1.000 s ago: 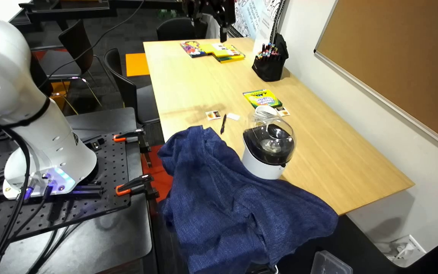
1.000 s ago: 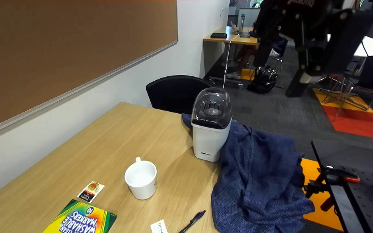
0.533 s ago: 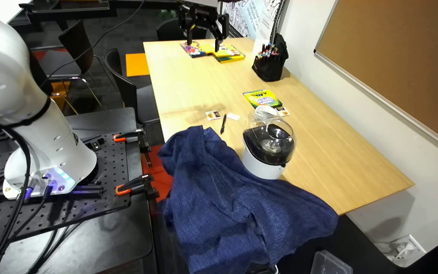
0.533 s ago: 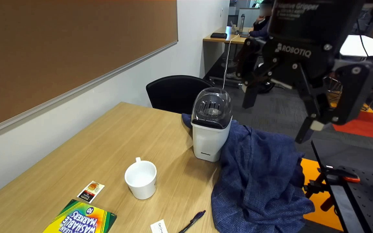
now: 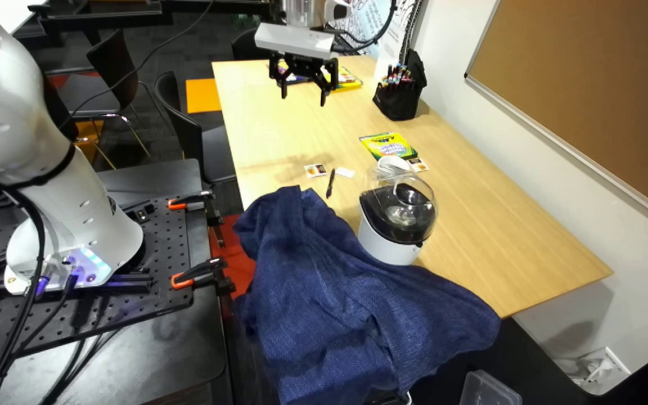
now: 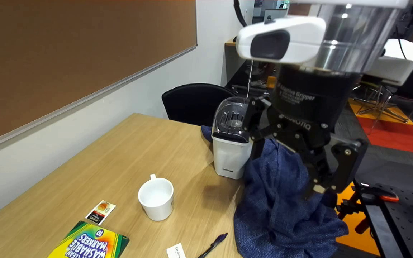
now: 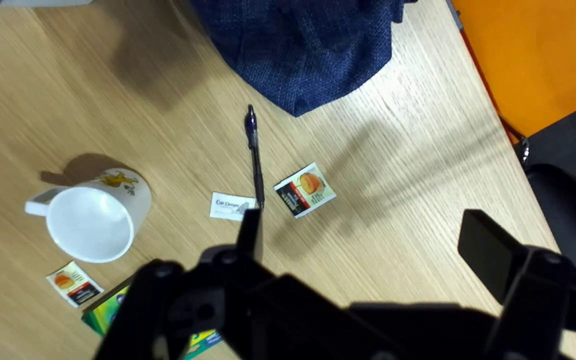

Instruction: Pick up the pen from the table and put it in the white cup.

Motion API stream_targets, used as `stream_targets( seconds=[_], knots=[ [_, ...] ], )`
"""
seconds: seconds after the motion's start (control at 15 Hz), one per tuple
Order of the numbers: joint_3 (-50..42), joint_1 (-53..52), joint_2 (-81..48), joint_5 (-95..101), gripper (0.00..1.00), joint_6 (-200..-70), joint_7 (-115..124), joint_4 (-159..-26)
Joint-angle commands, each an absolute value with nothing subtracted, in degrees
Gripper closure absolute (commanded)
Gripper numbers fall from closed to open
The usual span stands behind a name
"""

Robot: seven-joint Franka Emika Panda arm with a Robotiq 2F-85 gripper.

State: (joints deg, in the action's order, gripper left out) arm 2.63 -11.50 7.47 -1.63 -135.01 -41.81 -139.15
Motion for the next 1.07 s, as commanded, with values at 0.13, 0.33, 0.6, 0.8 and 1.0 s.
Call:
stream_targets(
  seconds=[0.13,0.33,0.6,0.8,1.0],
  knots=[
    [3.76,-10.39,4.85,-1.77,0.00,-135.73,-42.51,-139.11],
    [3.77,-10.37,4.70,-1.77,0.00,-135.81,-42.51,-139.02],
    [4.06,-10.55,4.52,-0.54,0.00,-141.21,-44.54,-140.47],
    [4.41,-10.83,2.29,-1.77,0.00,-150.62,-47.96,-142.09],
    [4.97,-10.50,-1.66,-3.14,0.00,-157.58,-50.60,-143.04]
  ],
)
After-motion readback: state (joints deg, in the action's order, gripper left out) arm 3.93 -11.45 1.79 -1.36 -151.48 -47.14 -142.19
